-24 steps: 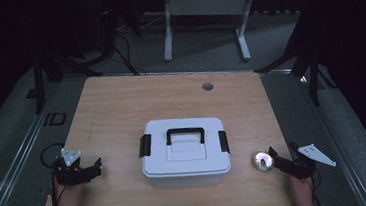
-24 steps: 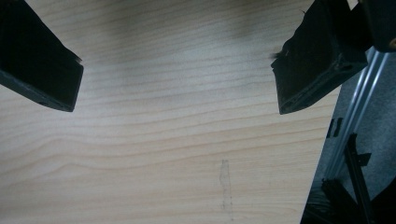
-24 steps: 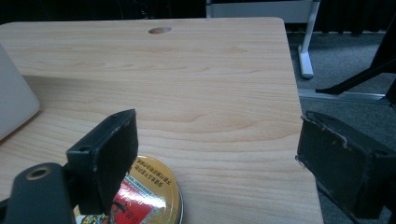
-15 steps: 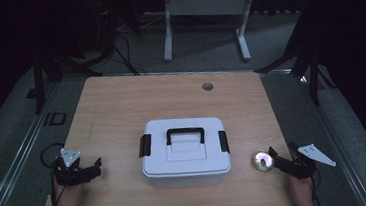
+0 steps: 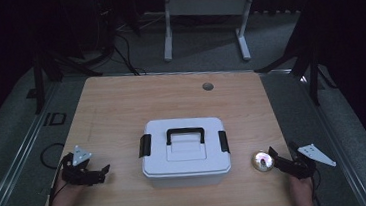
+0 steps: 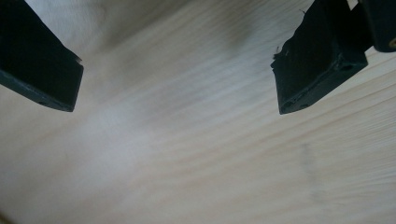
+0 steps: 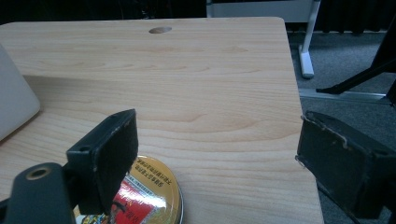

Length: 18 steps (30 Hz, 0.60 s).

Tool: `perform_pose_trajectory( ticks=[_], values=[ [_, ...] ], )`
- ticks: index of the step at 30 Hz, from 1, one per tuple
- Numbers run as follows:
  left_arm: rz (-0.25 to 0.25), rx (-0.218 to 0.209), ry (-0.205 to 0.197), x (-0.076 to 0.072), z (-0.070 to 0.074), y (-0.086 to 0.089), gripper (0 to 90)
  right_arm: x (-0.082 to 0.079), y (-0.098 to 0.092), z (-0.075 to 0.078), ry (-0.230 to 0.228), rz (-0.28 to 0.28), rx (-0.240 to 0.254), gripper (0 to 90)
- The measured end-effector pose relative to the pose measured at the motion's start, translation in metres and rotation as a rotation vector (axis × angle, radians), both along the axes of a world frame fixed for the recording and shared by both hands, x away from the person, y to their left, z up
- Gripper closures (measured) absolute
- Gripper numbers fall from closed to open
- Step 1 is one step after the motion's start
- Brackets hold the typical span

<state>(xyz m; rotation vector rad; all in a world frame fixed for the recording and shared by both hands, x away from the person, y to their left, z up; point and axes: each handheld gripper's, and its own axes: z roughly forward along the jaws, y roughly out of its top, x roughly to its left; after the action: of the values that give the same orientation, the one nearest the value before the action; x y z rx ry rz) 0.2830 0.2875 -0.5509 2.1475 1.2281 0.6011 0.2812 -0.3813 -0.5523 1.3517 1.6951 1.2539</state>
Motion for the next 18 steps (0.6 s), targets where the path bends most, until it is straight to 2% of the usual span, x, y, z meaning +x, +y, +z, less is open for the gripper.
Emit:
perform_pose_trajectory(
  ticks=[1,2,5,6,7,8,10,13,14,16,17,18],
  values=[
    [-0.031,0.003,0.02,0.001,0.0,-0.001,0.7,0.0,0.0,0.0,0.0,0.0,0.0,12.1],
    [-0.074,0.016,0.056,0.003,0.0,-0.003,0.7,0.0,0.0,0.0,0.0,0.001,0.0,12.1],
    [-0.169,0.082,0.132,0.004,0.001,-0.008,0.7,0.0,0.0,0.0,0.0,0.001,0.001,12.1],
    [-0.169,0.082,0.132,0.004,0.001,-0.008,0.9,0.0,0.0,0.0,0.0,0.001,0.001,12.1],
    [-0.199,0.096,0.169,0.005,0.003,-0.009,0.9,0.0,0.0,0.0,0.0,0.002,0.001,12.1],
    [-0.199,0.096,0.169,0.005,0.003,-0.009,0.9,0.0,0.0,0.0,0.0,0.002,0.001,12.1],
    [-0.227,0.133,0.217,0.006,0.006,-0.01,0.9,0.0,0.0,0.0,0.0,0.002,0.002,12.1],
    [-0.266,0.163,0.276,0.007,0.009,-0.009,0.9,0.0,0.0,0.0,0.0,0.003,0.002,12.1],
    [-0.266,0.163,0.276,0.007,0.009,-0.009,0.9,0.0,0.0,0.0,0.0,0.003,0.002,12.1],
    [-0.304,0.208,0.331,0.006,0.013,-0.01,0.9,0.0,0.0,0.0,0.0,0.003,0.002,12.1],
    [-0.315,0.217,0.35,0.006,0.014,-0.01,0.9,0.0,0.0,0.0,0.0,0.002,0.002,12.1],
    [-0.315,0.217,0.35,0.006,0.014,-0.01,0.9,0.0,0.0,0.0,0.0,0.002,0.002,12.1]
  ],
)
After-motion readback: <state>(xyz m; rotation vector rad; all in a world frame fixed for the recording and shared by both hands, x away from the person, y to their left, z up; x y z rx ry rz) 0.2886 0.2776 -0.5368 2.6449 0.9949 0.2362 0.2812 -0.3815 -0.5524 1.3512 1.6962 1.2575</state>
